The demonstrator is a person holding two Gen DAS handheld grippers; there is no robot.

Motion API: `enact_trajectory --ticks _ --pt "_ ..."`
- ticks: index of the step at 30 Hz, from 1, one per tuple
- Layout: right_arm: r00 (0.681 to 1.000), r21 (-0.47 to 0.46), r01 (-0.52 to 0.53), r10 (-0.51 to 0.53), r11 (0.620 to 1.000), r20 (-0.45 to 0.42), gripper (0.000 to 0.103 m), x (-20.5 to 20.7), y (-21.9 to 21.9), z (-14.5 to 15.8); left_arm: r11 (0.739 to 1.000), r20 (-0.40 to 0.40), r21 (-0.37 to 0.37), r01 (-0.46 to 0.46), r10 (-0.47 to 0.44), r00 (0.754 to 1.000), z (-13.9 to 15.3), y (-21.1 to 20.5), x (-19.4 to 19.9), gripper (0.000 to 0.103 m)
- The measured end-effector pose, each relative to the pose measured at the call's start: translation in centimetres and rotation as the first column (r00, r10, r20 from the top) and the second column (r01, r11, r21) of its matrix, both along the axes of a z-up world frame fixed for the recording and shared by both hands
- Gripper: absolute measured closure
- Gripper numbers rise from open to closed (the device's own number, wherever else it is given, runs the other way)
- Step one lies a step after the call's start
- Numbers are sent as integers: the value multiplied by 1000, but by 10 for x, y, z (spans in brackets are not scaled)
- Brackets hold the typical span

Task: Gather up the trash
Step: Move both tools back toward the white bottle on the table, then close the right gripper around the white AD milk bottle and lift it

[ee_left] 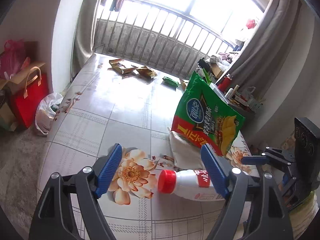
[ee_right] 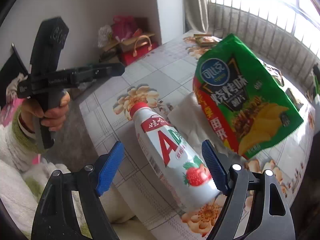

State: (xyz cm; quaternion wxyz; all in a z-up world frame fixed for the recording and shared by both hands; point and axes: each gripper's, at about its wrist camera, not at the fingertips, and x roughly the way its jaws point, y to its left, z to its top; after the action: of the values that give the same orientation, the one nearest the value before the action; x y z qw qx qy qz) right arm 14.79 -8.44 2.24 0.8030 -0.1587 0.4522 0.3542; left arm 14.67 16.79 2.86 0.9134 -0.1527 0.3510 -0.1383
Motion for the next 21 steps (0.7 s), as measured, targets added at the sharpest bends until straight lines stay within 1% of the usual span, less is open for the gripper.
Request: enact_trajectory --ticks 2,4,5,6,7,10,13,16,18,21 --pt "997 -90 -71 71 993 -6 27 8 27 -17 1000 -11 -8 -8 8 1000 -6 6 2 24" --pt "995 -175 -98 98 980 -11 27 16 46 -34 1000 -20 -9 -16 16 1000 -11 12 2 24" --pt "995 -212 -101 101 972 -12 29 21 51 -42 1000 -25 -12 -17 17 1000 -13 13 3 24" --pt "994 -239 -105 103 965 -19 34 24 56 -50 1000 -30 -16 -19 18 999 -15 14 3 24" --pt "994 -247 -110 105 963 -34 35 27 60 -55 1000 -35 -20 -20 19 999 -17 15 5 24" --pt "994 -248 -103 105 963 -5 37 19 62 -57 1000 -41 -24 -18 17 999 -21 16 6 24" --pt "992 -288 -76 103 955 80 38 -6 63 -53 1000 -53 -23 -3 2 999 -26 13 9 24" --pt "986 -323 -17 68 946 150 38 -32 53 -48 999 -72 -35 21 -24 997 -33 6 11 24" --pt "987 -305 35 16 952 161 39 -45 40 -47 998 -82 -45 43 -46 996 -37 -2 13 24" --pt "981 -257 170 -139 952 134 39 -52 3 -44 995 -94 -55 78 -83 992 -44 -19 18 24"
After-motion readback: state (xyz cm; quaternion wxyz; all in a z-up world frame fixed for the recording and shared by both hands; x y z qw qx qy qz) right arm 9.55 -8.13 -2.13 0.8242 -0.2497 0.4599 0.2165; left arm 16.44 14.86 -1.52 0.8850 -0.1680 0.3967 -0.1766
